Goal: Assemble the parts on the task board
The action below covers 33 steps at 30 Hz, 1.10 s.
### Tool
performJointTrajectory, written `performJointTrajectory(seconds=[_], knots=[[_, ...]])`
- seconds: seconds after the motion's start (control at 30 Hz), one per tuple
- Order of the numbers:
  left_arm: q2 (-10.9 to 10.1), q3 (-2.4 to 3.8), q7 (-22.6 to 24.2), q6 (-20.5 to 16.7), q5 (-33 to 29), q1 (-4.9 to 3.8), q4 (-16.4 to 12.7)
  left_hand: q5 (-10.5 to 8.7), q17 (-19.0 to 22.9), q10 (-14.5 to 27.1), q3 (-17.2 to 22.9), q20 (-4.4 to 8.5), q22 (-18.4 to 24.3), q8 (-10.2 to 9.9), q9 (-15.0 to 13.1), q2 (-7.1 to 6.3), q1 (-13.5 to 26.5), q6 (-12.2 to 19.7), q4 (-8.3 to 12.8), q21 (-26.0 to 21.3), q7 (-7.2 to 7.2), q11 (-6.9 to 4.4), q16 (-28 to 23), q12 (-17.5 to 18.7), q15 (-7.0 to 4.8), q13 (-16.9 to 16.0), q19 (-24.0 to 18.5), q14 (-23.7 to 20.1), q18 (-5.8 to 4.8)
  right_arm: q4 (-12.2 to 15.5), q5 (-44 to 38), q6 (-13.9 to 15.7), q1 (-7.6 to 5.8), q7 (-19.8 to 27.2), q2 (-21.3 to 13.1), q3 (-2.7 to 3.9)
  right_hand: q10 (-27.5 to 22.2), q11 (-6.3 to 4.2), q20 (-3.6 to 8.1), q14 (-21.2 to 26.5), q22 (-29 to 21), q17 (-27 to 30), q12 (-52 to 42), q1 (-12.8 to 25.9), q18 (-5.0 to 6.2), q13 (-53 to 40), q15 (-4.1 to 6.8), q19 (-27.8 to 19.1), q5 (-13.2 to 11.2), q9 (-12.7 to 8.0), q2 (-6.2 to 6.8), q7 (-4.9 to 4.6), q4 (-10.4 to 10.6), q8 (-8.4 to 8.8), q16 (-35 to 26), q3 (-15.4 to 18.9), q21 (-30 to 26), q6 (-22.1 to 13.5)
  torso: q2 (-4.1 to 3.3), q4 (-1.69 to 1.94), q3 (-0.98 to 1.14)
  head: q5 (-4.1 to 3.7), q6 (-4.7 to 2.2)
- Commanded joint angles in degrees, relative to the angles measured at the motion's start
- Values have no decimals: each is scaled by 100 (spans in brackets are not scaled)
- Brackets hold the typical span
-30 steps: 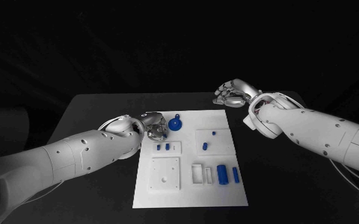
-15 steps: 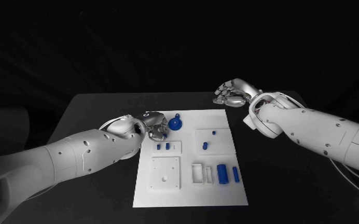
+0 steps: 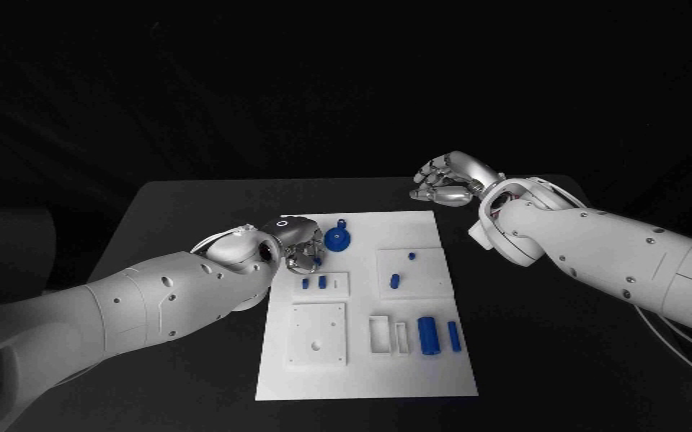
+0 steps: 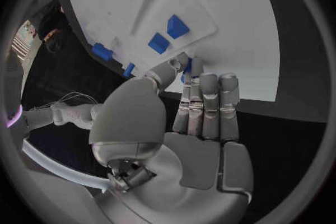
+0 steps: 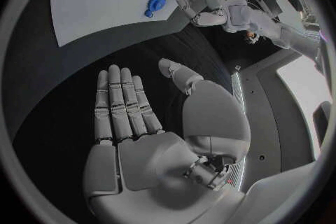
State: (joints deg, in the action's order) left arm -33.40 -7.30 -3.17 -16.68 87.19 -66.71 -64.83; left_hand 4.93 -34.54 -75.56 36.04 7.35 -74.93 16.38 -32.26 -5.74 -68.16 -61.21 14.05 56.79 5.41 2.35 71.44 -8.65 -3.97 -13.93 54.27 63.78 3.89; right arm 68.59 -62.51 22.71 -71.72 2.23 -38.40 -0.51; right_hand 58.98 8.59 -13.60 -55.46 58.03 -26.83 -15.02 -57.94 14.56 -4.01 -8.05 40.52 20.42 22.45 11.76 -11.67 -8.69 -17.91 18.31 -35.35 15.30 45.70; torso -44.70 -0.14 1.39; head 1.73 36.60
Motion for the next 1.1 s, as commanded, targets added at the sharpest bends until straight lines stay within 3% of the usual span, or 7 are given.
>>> performJointTrajectory(seconds=[0.03,0.17,0.6,0.77,1.1], knots=[[12,-35,41,28,162,59,-25,37,6,-20,4,209,-100,16,3,3,-28,-30,27,25,-3,-11,23,37,-10,3,-14,37,208,5,-22,-60,2,41,-7,2,27,8,-4,53,10,5,24,-19,11,7,2,-19,29,-7,-49,-15,7,-15,26,28,-37,-16,1,1,-3,2,-7],[3,-36,48,-15,132,60,-33,37,6,-21,5,209,-100,16,3,-1,-31,-31,29,25,-4,-11,23,37,-11,3,-15,37,208,6,-22,-56,2,40,-8,2,27,8,-4,53,10,6,24,-19,12,7,2,-19,29,-7,-49,-15,7,-15,26,28,-37,-16,-2,-1,0,2,-4],[-13,-35,102,-149,-40,61,-17,-27,61,386,46,99,-78,-353,200,-282,-133,600,74,-23,250,162,-43,332,149,130,-66,-59,223,-2,-22,-59,2,38,-6,2,25,9,-6,57,11,9,28,-17,11,8,1,-22,28,-9,-41,-16,7,-14,25,30,-41,-19,0,-4,0,2,-5],[-14,-35,51,-162,-50,62,-16,-21,83,579,45,17,-73,-405,245,-346,-162,740,70,-46,224,245,-68,443,230,182,-88,-96,264,3,-24,-50,2,40,-18,2,25,9,-7,58,12,10,29,-16,11,8,0,-22,29,-10,-41,-17,8,-13,25,30,-43,-20,-4,-1,3,1,7],[-26,-34,31,-198,-50,63,-3,-9,92,629,58,-13,-76,-394,253,-368,-215,752,83,-50,233,269,-69,459,254,196,-92,-100,294,1,-24,-55,2,39,-17,2,24,10,-8,62,13,13,32,-14,11,8,-1,-24,30,-11,-37,-18,11,-13,25,31,-46,-21,-2,-2,0,3,0]])
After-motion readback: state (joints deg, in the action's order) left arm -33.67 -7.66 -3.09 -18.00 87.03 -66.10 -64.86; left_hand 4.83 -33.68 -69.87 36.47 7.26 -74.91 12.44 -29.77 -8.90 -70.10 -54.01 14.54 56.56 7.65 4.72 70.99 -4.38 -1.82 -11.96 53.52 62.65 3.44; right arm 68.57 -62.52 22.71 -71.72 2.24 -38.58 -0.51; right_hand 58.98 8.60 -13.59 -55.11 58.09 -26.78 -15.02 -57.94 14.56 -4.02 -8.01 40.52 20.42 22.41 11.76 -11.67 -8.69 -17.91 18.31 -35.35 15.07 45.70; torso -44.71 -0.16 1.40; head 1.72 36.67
